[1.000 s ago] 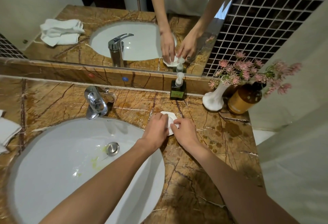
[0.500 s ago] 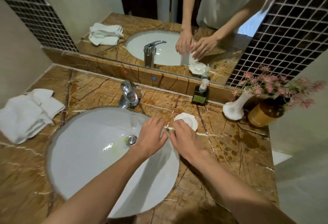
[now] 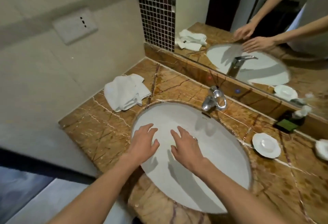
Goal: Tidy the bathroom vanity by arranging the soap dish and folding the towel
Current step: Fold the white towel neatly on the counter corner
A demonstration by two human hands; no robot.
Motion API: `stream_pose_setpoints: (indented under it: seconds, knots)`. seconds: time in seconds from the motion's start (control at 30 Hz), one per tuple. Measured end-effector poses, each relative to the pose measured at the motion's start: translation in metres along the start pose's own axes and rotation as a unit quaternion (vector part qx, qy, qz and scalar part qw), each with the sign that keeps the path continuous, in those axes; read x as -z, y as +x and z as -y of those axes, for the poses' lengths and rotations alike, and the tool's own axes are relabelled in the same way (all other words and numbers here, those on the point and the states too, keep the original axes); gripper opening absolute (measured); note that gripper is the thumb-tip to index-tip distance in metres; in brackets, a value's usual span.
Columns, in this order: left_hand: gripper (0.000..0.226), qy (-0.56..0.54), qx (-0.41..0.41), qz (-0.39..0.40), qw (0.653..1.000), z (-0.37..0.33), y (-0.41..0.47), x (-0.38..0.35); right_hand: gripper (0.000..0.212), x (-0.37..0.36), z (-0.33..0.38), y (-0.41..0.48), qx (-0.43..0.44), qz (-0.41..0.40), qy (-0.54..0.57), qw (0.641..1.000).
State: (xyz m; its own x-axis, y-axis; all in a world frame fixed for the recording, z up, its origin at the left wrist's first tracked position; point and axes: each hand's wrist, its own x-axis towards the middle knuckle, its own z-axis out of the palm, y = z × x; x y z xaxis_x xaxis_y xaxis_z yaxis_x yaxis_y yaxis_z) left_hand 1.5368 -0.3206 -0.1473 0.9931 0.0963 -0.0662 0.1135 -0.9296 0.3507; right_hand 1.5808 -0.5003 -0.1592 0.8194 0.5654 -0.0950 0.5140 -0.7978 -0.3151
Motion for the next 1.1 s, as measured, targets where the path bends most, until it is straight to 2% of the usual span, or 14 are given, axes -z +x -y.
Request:
stream_pose_setpoints:
  seconds: [0.13,0.37,0.5,0.77,0.9,1.0,1.1]
  knots:
    - [0.050,0.000,0.018,-0.002,1.000,0.060,-0.003,0.029,0.059,-0.016,0.050,0.028,0.006,0.008,-0.004,1.000]
    - [0.047,-0.008,0.021,-0.018,1.000,0.139,-0.014,0.066,0.061,-0.022,0.119,0.068,-0.038,0.012,-0.004,0.999]
    - [0.057,-0.011,0.041,-0.002,0.999,0.169,-0.002,0.076,0.062,-0.019,0.141,0.096,-0.038,0.011,-0.016,0.999]
    - [0.068,-0.030,0.055,0.029,0.998,0.199,0.047,0.084,0.051,-0.012,0.152,0.161,-0.018,-0.011,-0.003,1.000]
    - [0.067,-0.016,0.048,0.035,0.998,0.211,0.093,0.097,0.053,-0.004,0.140,0.211,-0.040,-0.018,0.011,0.999]
    - [0.067,-0.002,0.041,0.053,0.998,0.215,0.124,0.100,0.053,-0.003,0.131,0.243,-0.035,0.005,0.013,0.999]
    - [0.066,0.000,0.025,0.061,0.998,0.214,0.149,0.097,0.045,-0.009,0.122,0.264,-0.016,0.026,-0.013,0.999]
